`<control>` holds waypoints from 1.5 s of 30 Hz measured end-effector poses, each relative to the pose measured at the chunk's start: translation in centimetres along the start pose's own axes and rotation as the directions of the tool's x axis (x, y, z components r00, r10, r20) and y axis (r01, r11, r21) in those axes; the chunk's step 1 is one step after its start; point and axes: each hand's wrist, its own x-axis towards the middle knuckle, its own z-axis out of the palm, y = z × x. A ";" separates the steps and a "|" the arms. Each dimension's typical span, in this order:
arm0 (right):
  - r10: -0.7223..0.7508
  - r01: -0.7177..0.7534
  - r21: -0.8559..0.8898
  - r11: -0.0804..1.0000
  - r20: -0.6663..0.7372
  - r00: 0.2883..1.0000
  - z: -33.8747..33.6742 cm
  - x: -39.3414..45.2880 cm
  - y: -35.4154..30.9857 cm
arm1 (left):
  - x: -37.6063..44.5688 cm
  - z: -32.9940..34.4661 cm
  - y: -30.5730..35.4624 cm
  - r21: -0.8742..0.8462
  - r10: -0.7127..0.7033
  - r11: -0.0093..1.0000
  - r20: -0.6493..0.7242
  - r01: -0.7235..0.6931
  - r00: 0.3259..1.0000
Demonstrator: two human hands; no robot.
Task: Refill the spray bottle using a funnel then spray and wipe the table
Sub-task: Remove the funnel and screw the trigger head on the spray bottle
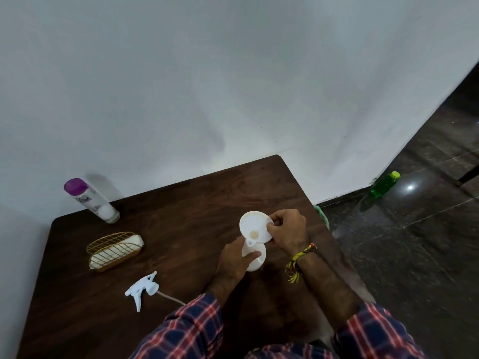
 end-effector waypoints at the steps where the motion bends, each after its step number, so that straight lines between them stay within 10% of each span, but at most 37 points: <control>1: -0.009 0.009 0.007 1.000 -0.023 1.000 0.0 -0.4 -0.3 | -0.1 -0.2 0.1 0.004 0.002 1.000 0.007 -0.002 1.000; 8: -0.067 0.102 0.133 0.986 -0.246 0.967 -0.2 -3.2 -4.3 | -0.3 -2.2 -1.4 0.030 0.046 0.998 0.045 -0.047 0.998; 13: -0.061 0.090 0.178 0.980 -0.158 0.985 3.0 -4.0 -6.5 | -2.4 -6.8 -4.9 -0.084 0.051 0.994 -0.233 -0.072 0.971; 20: -0.043 0.046 0.133 0.990 -0.027 0.999 10.6 -5.6 -8.5 | -5.7 -14.3 -15.0 -0.214 -0.366 0.930 -0.571 0.298 0.735; 25: -0.118 0.122 -0.047 0.991 0.075 0.990 17.1 -4.3 -10.4 | -6.4 -17.3 -23.3 -0.044 -0.583 0.798 -0.306 0.600 0.753; 31: -0.310 0.344 -0.358 0.868 0.150 0.939 24.3 0.9 -13.6 | -6.1 -18.3 -27.2 0.264 -0.561 0.797 -0.010 0.543 0.828; 39: -0.567 0.559 -0.607 0.565 0.207 0.797 33.2 6.1 -14.5 | -5.2 -19.9 -26.8 0.452 -0.553 0.756 0.052 0.474 0.832; 45: -0.394 0.518 -0.557 0.649 0.337 0.855 37.3 3.4 -12.5 | -5.4 -18.2 -28.4 0.375 -0.546 0.782 0.028 0.497 0.837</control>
